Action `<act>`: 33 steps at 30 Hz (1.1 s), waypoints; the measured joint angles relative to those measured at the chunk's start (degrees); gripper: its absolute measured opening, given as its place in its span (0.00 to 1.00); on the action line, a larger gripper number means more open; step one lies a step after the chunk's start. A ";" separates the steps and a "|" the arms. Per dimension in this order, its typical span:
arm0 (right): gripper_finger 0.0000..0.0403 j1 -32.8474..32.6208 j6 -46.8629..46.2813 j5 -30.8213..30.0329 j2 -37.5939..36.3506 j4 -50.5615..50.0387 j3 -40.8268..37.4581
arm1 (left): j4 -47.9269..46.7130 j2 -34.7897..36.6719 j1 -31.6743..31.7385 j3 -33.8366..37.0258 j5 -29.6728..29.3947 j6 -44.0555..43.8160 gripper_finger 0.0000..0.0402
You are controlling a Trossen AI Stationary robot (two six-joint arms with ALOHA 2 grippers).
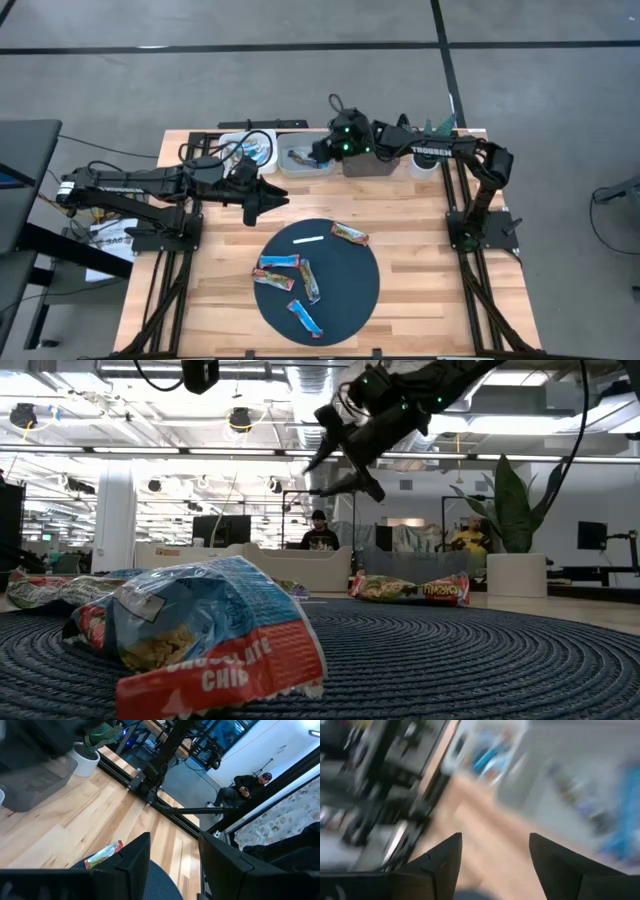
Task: Pick and place Granola Bars by type
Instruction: Put the blue granola bar into the gray bin
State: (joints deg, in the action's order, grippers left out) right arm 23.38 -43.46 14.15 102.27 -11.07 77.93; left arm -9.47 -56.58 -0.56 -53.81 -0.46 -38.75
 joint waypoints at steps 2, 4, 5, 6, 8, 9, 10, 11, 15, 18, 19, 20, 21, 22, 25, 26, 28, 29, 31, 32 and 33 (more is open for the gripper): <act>0.55 -1.91 -0.02 3.15 -0.10 -1.43 0.02 | -0.03 0.00 0.00 -0.01 0.19 0.05 0.40; 0.55 -4.21 -0.07 5.70 -0.07 -4.04 0.02 | -0.04 0.00 0.00 -0.01 0.68 0.56 0.40; 0.54 -5.68 -0.30 6.69 -0.07 -5.31 0.02 | -0.04 0.00 0.00 -0.01 1.12 0.77 0.40; 0.54 -7.29 -0.93 7.27 -0.07 -6.46 0.02 | -0.10 0.00 0.00 -0.01 1.53 0.99 0.40; 0.53 -10.97 -1.96 7.86 -0.07 -8.91 0.02 | -0.33 0.00 0.00 -0.01 2.21 1.48 0.40; 0.52 -13.16 -2.47 8.01 -0.07 -9.83 0.02 | -0.53 0.00 0.00 -0.01 2.80 1.72 0.40; 0.52 -15.29 -3.12 8.00 -0.07 -10.55 0.02 | -0.80 0.00 0.00 -0.01 3.28 2.06 0.40; 0.51 -17.46 -3.88 7.72 -0.07 -11.23 0.02 | -1.24 0.00 0.00 -0.01 3.57 2.34 0.40; 0.49 -25.94 -9.41 3.53 -0.07 -12.58 0.02 | -5.37 1.38 0.00 0.01 3.96 3.02 0.40; 0.47 -31.49 -15.04 -1.65 0.12 -12.58 0.02 | -8.15 3.33 0.00 -0.01 4.71 4.62 0.40; 0.47 -33.01 -16.75 -3.38 0.14 -12.78 0.02 | -8.57 4.03 0.00 -0.01 4.71 5.03 0.40; 0.46 -34.46 -18.41 -4.75 0.14 -13.15 0.02 | -8.74 4.75 0.00 -0.01 4.71 5.32 0.40; 0.45 -35.63 -19.98 -5.58 0.23 -13.52 0.02 | -9.47 5.60 0.00 -0.01 4.71 5.49 0.40; 0.44 -36.58 -21.45 -5.99 1.02 -13.43 0.08 | -10.23 6.46 0.00 -0.01 4.69 5.77 0.40; 0.42 -38.31 -25.28 -5.48 4.02 -13.94 0.05 | -11.45 8.18 0.00 -0.01 4.69 6.51 0.40; 0.41 -38.73 -25.82 -4.68 5.57 -13.66 0.94 | -11.97 8.66 0.00 -0.01 4.69 6.58 0.40; 0.40 -39.44 -25.85 -3.26 8.86 -12.22 3.83 | -13.06 9.72 0.00 -0.01 4.69 6.61 0.40; 0.40 -39.63 -25.56 -2.49 10.27 -12.80 5.21 | -13.26 9.94 0.00 -0.01 4.66 6.59 0.40; 0.39 -40.06 -25.08 -2.35 13.60 -12.93 8.54 | -13.93 10.58 -0.01 -0.04 4.66 6.59 0.40; 0.38 -40.07 -24.49 -2.54 15.00 -13.51 10.16 | -14.77 10.92 -0.01 0.02 4.66 6.59 0.40; 0.38 -40.12 -23.79 -3.10 16.02 -15.29 11.71 | -14.45 10.97 -0.02 0.02 4.65 6.57 0.40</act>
State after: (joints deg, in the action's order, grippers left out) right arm -16.73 -67.25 11.06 118.28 -26.36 89.64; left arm -23.93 -45.60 -0.58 -53.79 4.20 -32.18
